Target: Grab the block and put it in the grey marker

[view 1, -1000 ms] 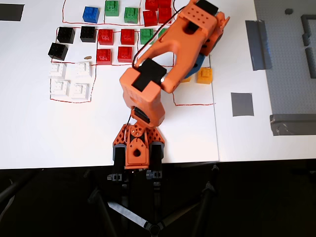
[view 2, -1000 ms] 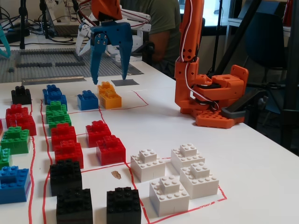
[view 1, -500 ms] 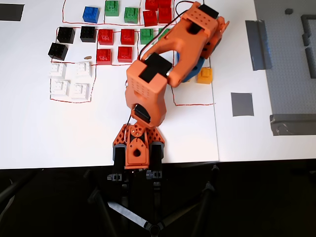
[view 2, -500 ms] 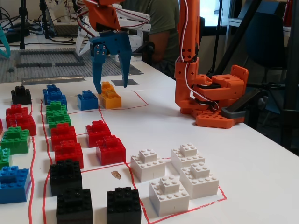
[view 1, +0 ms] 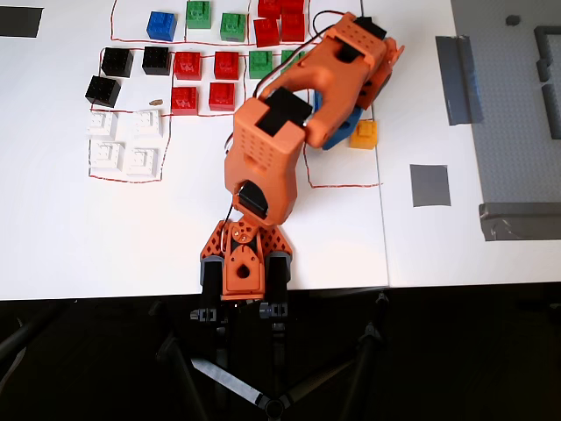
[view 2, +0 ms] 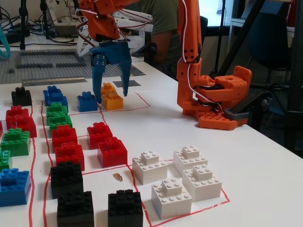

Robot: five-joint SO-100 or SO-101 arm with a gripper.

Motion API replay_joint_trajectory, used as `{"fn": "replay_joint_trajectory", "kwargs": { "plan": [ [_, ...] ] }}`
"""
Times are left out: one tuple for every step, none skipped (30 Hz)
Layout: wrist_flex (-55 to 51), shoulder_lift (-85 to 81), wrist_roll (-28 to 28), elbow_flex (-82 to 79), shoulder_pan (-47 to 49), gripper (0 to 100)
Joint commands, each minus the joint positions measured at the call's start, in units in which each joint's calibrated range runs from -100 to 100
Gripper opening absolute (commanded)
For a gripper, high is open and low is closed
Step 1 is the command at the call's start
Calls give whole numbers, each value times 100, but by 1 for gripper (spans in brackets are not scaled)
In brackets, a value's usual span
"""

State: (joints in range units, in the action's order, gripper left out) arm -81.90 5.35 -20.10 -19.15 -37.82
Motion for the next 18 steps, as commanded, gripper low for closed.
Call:
{"fn": "replay_joint_trajectory", "kwargs": {
  "plan": [
    [124,-337,-68,77,-87,27],
    [173,-328,-63,41,-87,27],
    [222,-311,-59,4,-87,27],
    [262,-311,-59,-41,-87,27],
    [320,-302,-63,-95,-87,26],
    [385,-302,-68,-159,-95,26],
    [458,-302,-68,-223,-95,26],
    [524,-302,-68,-295,-95,26],
    [581,-311,-68,-350,-104,26],
    [638,-311,-68,-404,-104,26],
    [687,-311,-63,-449,-104,26],
    [752,-311,-59,-495,-112,25],
    [809,-320,-59,-540,-112,22],
    [858,-320,-44,-558,-120,19],
    [891,-320,-29,-558,-120,16],
    [907,-311,-24,-558,-112,11],
    [915,-302,0,-522,-95,5],
    [891,-302,20,-495,-87,4]
  ]
}}
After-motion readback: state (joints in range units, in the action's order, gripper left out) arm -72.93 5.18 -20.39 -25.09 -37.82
